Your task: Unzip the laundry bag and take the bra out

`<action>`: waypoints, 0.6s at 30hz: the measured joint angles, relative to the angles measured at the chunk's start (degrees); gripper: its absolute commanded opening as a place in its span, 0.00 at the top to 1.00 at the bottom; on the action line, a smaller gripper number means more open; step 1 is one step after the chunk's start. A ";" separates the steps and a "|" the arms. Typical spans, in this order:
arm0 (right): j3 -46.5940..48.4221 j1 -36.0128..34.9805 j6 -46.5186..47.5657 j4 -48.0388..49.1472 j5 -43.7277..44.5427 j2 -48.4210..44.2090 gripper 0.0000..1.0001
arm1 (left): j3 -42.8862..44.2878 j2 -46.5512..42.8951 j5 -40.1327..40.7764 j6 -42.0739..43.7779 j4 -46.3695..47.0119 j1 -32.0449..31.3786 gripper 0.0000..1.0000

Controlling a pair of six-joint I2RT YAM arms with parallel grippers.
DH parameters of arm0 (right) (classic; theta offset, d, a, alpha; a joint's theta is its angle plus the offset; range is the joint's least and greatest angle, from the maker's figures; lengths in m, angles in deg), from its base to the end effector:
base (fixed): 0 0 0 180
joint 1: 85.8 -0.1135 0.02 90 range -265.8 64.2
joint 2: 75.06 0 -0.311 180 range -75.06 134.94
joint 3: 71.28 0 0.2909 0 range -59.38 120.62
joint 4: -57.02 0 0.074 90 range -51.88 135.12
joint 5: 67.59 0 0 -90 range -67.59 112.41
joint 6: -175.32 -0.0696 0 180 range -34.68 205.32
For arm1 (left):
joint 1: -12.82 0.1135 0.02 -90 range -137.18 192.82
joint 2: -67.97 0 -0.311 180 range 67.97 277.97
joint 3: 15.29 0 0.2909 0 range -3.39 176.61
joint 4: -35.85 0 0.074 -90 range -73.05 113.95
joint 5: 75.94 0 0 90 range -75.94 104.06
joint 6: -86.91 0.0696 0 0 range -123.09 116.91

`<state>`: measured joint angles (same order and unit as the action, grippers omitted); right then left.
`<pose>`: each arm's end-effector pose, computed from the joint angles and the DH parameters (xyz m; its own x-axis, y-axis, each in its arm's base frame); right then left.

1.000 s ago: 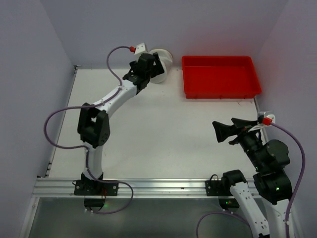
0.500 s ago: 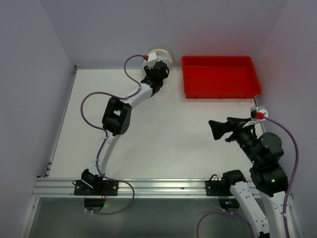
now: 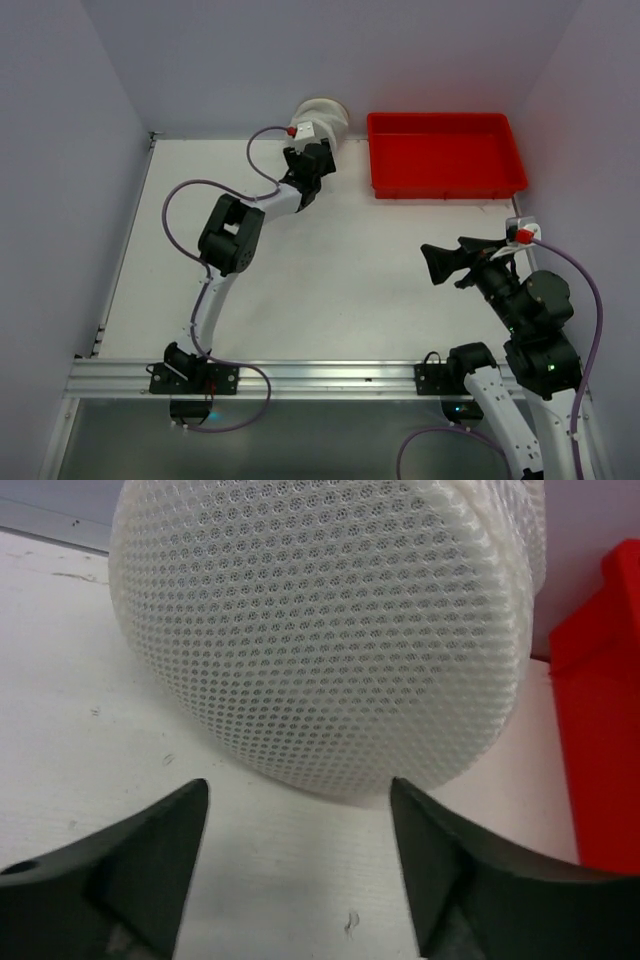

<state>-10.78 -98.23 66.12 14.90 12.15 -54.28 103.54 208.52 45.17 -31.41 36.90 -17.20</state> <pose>0.0904 0.0326 0.4038 -0.1654 0.2949 -0.9411 -0.3507 0.8743 0.3356 0.5855 -0.2968 0.1563 -0.2737 -0.3110 -0.9102 -0.1364 0.9493 -0.2833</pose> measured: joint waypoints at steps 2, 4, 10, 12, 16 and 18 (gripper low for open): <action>0.00 -0.02 0.13 -0.02 -0.02 -0.22 0.01 | -4.22 -2.58 -2.12 -0.46 2.80 -0.02 0.07; 0.00 -0.02 0.17 0.00 -0.09 -0.37 0.01 | -4.76 -3.43 -3.48 -0.61 5.05 -0.15 0.01; 0.00 -0.02 0.17 -0.15 -1.27 -0.39 0.01 | 1.62 -1.38 -4.13 0.55 10.21 -0.76 0.00; 0.00 -0.02 0.17 -0.17 -1.31 -0.39 0.01 | 5.64 1.18 -3.69 1.90 12.07 -0.81 0.00; 0.00 -0.02 0.22 -0.22 -1.33 -0.28 0.01 | 13.14 7.56 -1.33 5.03 14.27 -0.87 0.00; 0.00 0.00 0.37 -0.37 -1.36 -0.09 0.01 | 15.74 10.86 0.48 6.58 15.41 -0.87 0.11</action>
<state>-10.78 -98.23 66.49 14.53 10.79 -54.37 119.28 219.38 45.66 -24.83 52.31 -18.08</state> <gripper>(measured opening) 0.986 0.973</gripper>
